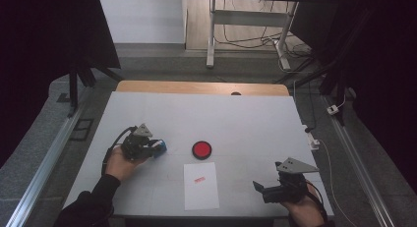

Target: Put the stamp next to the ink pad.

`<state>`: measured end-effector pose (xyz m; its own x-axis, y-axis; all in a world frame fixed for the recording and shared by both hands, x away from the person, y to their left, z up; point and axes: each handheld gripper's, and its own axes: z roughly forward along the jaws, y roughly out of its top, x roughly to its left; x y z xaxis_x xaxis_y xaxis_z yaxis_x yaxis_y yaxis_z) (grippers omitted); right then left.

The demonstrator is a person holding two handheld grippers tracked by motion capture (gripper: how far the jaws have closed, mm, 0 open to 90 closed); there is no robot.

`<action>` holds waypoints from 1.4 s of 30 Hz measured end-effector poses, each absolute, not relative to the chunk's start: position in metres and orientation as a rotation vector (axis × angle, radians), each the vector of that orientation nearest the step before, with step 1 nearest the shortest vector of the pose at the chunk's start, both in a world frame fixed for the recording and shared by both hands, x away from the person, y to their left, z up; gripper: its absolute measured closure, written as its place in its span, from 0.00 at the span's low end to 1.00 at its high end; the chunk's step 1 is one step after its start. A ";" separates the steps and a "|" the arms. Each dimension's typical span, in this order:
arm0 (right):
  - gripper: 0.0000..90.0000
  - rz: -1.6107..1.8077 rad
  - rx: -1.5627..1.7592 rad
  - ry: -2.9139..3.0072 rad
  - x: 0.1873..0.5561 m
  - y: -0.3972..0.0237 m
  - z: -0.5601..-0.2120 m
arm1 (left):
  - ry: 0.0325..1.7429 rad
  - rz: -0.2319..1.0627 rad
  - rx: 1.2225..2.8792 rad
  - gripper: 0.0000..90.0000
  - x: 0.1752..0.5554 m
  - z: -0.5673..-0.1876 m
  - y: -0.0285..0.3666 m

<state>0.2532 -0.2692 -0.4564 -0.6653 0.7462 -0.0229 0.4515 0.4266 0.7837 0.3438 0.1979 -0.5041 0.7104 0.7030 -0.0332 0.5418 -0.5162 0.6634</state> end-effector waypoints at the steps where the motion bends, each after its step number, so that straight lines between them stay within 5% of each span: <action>1: 0.00 1.107 1.024 2.318 0.253 -0.269 -0.456 | 0.941 0.306 2.251 0.78 0.344 -0.505 0.198; 10: 0.00 1.090 1.013 2.336 0.253 -0.268 -0.457 | 0.940 0.306 2.288 0.77 0.345 -0.509 0.194; 26: 0.00 1.073 1.013 2.350 0.254 -0.266 -0.457 | 0.963 0.302 2.247 0.41 0.336 -0.496 0.197; 42: 0.00 1.072 1.024 2.356 0.255 -0.266 -0.458 | 0.974 0.155 2.145 0.19 0.311 -0.479 0.202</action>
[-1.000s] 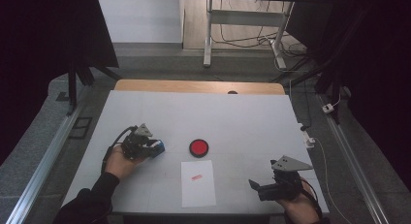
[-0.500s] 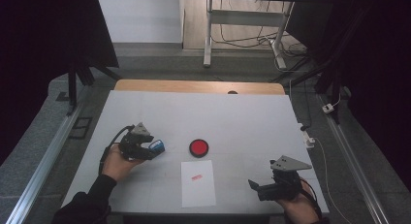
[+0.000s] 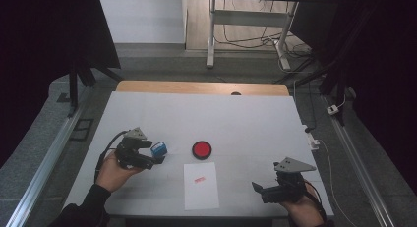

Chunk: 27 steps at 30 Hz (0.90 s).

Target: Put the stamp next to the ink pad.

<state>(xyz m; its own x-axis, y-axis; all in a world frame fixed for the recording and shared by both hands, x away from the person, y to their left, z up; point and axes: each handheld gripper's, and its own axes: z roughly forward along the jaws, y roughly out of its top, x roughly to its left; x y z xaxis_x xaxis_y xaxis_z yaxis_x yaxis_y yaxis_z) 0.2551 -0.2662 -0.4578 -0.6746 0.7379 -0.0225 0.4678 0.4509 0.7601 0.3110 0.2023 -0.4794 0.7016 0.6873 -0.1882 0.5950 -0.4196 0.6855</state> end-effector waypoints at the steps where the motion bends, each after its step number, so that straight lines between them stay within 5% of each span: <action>1: 0.00 1.073 1.027 2.354 0.255 -0.266 -0.458 | 0.974 0.153 2.143 0.18 0.309 -0.478 0.203; 27: 0.00 1.093 1.098 2.328 0.256 -0.272 -0.457 | 1.011 0.154 2.014 0.05 0.244 -0.471 0.237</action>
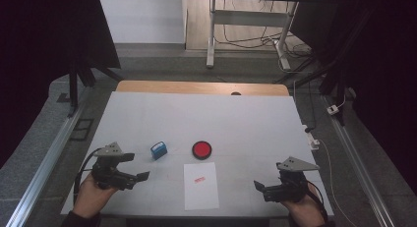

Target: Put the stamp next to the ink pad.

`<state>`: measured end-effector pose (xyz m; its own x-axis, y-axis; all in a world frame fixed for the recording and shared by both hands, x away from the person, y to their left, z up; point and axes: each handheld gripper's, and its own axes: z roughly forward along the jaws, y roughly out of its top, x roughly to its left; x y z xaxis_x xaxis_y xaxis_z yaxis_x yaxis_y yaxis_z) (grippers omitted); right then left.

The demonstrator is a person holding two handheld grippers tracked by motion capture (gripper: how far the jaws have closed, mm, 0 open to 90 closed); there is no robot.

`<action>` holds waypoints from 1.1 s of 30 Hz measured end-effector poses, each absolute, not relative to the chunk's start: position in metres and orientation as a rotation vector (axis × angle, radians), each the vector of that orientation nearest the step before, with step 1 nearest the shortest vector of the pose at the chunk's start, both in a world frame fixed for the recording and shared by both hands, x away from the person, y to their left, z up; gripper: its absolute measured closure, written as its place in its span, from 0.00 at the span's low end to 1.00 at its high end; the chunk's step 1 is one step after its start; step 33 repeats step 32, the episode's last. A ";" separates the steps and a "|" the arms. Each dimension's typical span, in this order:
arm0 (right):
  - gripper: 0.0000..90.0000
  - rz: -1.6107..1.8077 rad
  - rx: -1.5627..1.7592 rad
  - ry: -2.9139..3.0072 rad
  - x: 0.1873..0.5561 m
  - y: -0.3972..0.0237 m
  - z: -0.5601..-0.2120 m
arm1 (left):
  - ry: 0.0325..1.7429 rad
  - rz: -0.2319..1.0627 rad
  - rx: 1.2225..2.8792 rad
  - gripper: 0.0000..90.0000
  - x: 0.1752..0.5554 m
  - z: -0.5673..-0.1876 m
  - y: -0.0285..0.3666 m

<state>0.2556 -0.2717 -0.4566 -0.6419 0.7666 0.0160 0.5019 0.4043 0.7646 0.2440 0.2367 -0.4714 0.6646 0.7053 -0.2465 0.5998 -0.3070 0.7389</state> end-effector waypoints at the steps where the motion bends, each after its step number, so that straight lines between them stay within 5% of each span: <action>1: 0.00 1.090 1.103 2.329 0.256 -0.272 -0.456 | 1.013 0.162 2.010 0.05 0.241 -0.471 0.238; 33: 0.00 1.024 1.125 2.323 0.252 -0.274 -0.457 | 1.125 0.229 2.026 0.02 0.192 -0.481 0.266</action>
